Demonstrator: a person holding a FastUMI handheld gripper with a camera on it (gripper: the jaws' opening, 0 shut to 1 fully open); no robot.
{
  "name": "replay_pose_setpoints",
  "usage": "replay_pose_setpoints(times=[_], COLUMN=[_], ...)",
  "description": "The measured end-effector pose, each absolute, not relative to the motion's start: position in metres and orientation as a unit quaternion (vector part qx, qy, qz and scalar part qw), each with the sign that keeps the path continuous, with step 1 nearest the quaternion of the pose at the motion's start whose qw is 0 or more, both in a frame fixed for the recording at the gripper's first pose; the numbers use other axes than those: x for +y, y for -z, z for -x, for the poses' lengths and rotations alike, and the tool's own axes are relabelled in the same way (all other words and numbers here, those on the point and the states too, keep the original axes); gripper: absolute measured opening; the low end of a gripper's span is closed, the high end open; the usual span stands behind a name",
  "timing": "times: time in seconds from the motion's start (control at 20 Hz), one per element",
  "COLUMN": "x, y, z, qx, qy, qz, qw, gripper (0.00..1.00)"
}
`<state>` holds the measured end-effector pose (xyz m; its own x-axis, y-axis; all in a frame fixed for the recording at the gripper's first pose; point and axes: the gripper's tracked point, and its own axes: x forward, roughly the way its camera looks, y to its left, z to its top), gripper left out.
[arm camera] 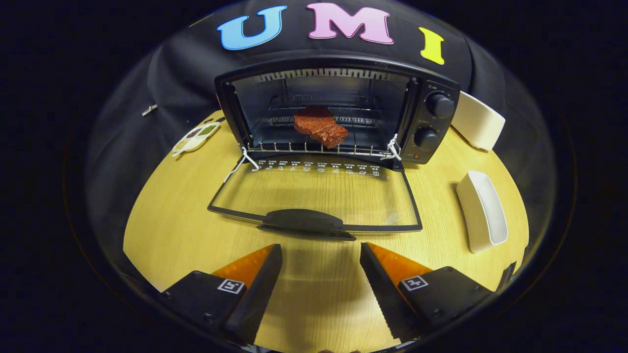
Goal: Open the toaster oven, put the food inside, and close the toaster oven door.
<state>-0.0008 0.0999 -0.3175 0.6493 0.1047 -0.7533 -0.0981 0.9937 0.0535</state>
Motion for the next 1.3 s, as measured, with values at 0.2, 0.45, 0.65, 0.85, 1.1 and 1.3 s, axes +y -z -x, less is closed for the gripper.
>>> replay_pose_setpoints(times=[0.2,0.45,0.65,0.85,1.1,1.3], x=[0.1,0.101,0.102,0.102,0.103,0.102], y=[0.327,0.323,0.308,0.273,0.235,0.218], z=[-0.011,-0.018,-0.016,-0.021,-0.05,-0.062], qx=[0.407,0.389,0.38,0.348,0.313,0.298], qy=[-0.054,-0.064,-0.073,-0.087,-0.103,-0.107], qz=[0.013,0.026,0.017,0.006,-0.003,-0.025], qw=[0.912,0.919,0.922,0.933,0.944,0.948], gripper=[0.99,0.99,0.99,0.99,0.99,0.99])
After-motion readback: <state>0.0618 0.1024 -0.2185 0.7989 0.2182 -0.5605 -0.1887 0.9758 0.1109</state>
